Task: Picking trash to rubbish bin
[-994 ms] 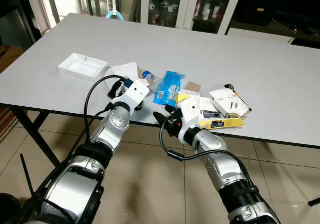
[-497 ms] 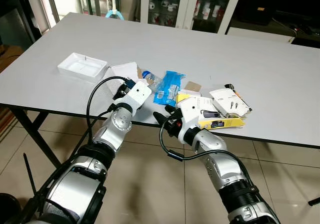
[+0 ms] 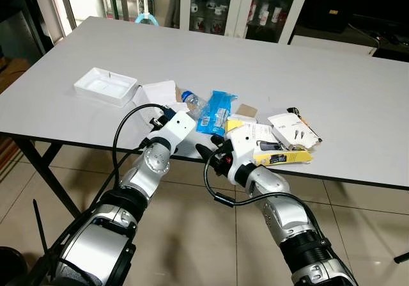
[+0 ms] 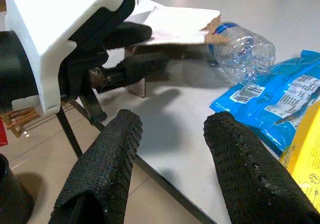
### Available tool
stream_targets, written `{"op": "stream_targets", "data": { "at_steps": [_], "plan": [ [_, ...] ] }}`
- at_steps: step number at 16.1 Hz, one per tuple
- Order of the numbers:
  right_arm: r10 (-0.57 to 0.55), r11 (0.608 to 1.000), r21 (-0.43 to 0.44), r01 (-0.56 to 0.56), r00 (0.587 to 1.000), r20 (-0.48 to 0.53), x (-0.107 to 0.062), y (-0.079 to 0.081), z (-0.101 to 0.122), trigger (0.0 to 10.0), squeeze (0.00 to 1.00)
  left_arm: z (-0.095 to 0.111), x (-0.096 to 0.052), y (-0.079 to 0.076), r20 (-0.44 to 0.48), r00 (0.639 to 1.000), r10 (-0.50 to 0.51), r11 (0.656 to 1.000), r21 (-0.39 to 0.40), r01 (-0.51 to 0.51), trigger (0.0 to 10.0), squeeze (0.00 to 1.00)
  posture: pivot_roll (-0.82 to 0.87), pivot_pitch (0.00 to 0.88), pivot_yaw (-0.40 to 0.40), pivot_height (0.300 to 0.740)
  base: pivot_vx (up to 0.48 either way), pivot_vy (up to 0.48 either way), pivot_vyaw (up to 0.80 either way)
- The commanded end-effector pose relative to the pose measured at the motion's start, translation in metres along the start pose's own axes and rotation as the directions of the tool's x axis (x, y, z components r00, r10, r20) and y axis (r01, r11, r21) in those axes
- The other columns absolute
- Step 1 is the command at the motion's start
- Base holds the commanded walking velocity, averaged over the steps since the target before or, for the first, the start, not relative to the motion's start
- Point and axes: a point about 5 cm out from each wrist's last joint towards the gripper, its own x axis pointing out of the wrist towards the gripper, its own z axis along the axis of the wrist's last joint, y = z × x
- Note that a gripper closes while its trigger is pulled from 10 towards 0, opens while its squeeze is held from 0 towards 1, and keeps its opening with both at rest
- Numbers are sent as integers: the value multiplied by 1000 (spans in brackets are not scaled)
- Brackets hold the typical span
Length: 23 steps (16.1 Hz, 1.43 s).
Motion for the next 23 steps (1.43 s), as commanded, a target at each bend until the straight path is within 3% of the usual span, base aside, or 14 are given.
{"op": "stream_targets", "data": {
  "at_steps": [1, 9, 12, 13, 19, 23],
  "plan": [
    [5, 1000, -12, -5, 1000, -7, -3, -1, -2, 10000, 0, 3, -1, -6, 16, 1000, -8, 1000, 14, 8, 0, 0, -4, 0, -83, 740, 0, 0, 0],
    [12, 1000, -10, -12, 1000, -7, -2, 2, -3, 10000, 0, 3, -2, -3, 17, 1000, 21, 998, 61, -22, 0, 0, 3, 0, -77, 740, 0, 0, 0],
    [12, 1000, -6, -12, 1000, -7, -1, 2, -4, 10000, 0, 7, -4, 7, 42, 992, 117, 990, 70, -119, 0, 0, 4, 0, -75, 740, 0, 0, 0],
    [12, 1000, -4, -12, 1000, -6, -2, 2, -4, 10000, 0, 9, -5, 13, 47, 984, 174, 982, 70, -177, 10000, 0, 7, 0, -76, 740, 0, 0, 0],
    [22, 1000, 9, -22, 1000, 9, -1, 4, -3, 10000, 0, 33, -10, 40, 160, 925, 344, 926, 105, -363, 10000, 0, 8, 0, -76, 740, 0, 0, 0],
    [21, 1000, 15, -22, 1000, 19, -1, 4, -2, 10000, 0, 62, -18, 58, 292, 831, 473, 860, 51, -508, 10000, 0, 8, 0, -76, 740, 0, 0, 0]
  ]
}}
